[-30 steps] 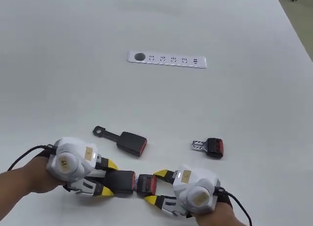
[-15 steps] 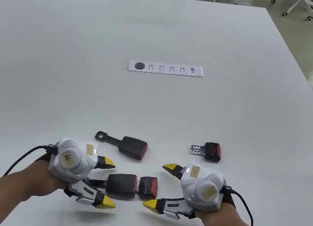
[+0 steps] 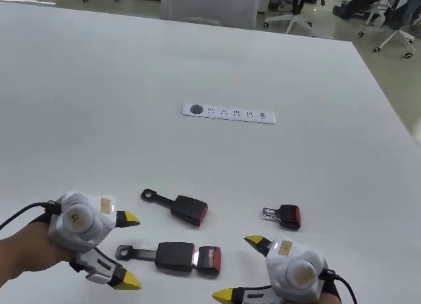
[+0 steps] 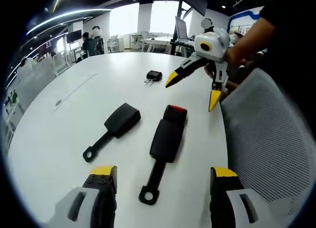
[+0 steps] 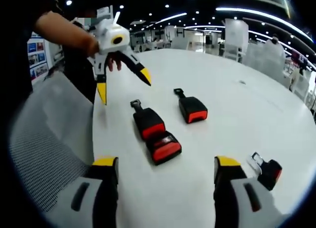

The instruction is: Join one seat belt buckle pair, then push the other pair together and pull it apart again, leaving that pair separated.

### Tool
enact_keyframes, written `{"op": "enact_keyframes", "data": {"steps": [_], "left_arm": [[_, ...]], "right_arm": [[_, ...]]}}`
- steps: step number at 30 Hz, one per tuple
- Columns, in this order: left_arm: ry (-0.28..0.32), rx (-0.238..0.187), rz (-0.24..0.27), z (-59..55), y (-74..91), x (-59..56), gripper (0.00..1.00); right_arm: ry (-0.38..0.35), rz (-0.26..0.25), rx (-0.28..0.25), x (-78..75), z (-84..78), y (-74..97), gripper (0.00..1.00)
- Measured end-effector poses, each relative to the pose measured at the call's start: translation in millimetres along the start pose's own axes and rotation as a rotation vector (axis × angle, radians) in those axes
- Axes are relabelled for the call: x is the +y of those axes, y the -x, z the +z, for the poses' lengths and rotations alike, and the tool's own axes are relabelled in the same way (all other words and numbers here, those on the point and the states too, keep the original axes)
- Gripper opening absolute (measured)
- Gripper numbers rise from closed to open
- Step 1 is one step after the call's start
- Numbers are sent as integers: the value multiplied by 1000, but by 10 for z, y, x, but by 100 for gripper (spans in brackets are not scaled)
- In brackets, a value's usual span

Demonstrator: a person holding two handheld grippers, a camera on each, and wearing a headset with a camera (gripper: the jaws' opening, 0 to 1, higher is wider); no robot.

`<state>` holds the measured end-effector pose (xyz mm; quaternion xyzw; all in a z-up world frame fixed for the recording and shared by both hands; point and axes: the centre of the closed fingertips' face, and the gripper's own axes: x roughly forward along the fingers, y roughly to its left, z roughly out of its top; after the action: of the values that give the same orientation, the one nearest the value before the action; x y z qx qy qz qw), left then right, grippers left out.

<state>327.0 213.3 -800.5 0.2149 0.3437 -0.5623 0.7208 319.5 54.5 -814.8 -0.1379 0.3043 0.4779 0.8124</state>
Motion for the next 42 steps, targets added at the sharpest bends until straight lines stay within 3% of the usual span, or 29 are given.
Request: {"op": "enact_keyframes", "data": {"steps": [2, 8, 9, 10, 11, 14, 17, 20, 22, 25, 28, 30, 33, 37, 42], "left_arm": [[-3, -23, 13, 67, 63, 27, 82], [-70, -78, 51, 265, 228, 103, 84], [-150, -42, 44, 233, 238, 100, 84], [-187, -14, 33, 198, 234, 92, 83], [-200, -12, 19, 206, 233, 81, 83], [-172, -63, 7, 338, 242, 140, 82], [-214, -70, -16, 441, 255, 206, 85], [-250, -48, -7, 548, 294, 322, 84], [-261, -54, -8, 678, 314, 400, 84], [-292, -24, 27, 828, 308, 620, 84], [-304, -4, 29, 927, 284, 696, 81], [-330, 61, 32, 902, 270, 774, 81], [-392, 133, 15, 866, 245, 796, 79], [-342, 110, 8, 930, 150, 858, 79], [-316, 112, -1, 898, -13, 963, 78]], "right_arm": [[9, -21, -43, -30, 130, 33, 83], [23, -58, -27, -134, 246, 129, 84], [19, -64, -32, -157, 263, 145, 85], [17, -72, -41, -177, 296, 182, 85], [17, -75, -41, -185, 304, 192, 85], [26, -97, -35, -238, 366, 299, 86], [43, -112, -39, -311, 400, 404, 87], [46, -119, -33, -415, 374, 513, 86], [51, -121, -35, -489, 358, 601, 86], [66, -110, -34, -641, 287, 693, 85], [65, -84, -12, -793, 168, 756, 84], [80, -76, -6, -925, 99, 792, 84], [76, -68, 8, -1070, 34, 812, 83], [48, -71, 12, -1269, -75, 801, 82], [30, -63, 5, -1424, -106, 769, 82]]}}
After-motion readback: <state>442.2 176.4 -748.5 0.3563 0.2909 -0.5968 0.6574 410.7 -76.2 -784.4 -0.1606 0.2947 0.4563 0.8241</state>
